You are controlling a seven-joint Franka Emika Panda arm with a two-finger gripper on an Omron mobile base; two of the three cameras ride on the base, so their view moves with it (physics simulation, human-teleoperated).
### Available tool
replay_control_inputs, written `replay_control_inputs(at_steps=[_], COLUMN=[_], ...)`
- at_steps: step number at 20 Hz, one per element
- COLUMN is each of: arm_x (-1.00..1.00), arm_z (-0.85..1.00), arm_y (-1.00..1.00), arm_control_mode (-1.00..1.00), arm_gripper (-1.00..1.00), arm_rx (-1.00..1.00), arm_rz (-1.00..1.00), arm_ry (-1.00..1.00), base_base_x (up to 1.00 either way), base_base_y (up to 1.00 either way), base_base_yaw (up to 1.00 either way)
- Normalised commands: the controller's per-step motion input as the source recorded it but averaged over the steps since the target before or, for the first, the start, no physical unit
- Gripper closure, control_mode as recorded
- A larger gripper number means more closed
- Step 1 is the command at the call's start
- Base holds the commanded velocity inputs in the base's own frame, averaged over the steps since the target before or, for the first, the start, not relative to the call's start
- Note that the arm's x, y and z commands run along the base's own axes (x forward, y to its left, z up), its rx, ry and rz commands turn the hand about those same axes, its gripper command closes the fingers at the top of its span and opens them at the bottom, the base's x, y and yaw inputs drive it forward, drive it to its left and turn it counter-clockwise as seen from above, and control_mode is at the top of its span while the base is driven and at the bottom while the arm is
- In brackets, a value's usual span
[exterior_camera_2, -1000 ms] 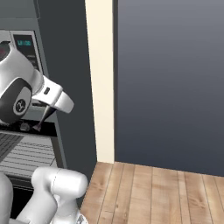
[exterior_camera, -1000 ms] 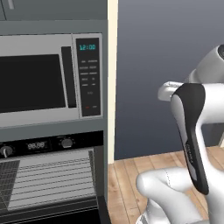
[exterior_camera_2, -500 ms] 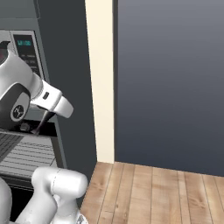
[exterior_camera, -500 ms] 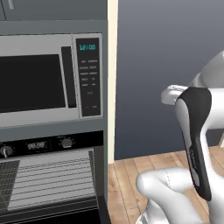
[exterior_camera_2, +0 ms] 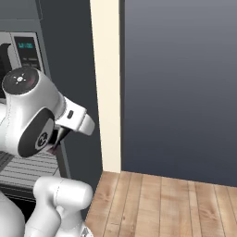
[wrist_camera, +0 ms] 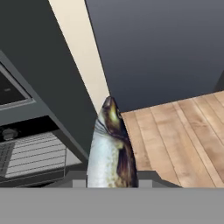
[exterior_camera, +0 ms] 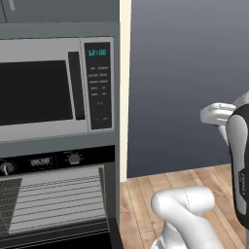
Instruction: Take the fish from the oven and place it on the plate on the counter.
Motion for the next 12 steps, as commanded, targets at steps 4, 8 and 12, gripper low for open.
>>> replay_control_inputs(at_steps=[4, 8, 12], arm_x=[0.04, 0.02, -0.04], arm_z=[0.00, -0.02, -0.19], arm_y=[0.28, 0.06, -0.02], arm_control_mode=[-1.00, -1.00, 1.00], arm_gripper=[1.00, 1.00, 1.00], arm_rx=[0.00, 0.00, 0.00], arm_rz=[0.00, 0.00, 0.02], arm_ry=[0.00, -0.01, -0.03], base_base_x=[0.00, 0.00, -0.13], base_base_y=[0.00, 0.00, -0.21], base_base_yaw=[0.00, 0.00, 0.09])
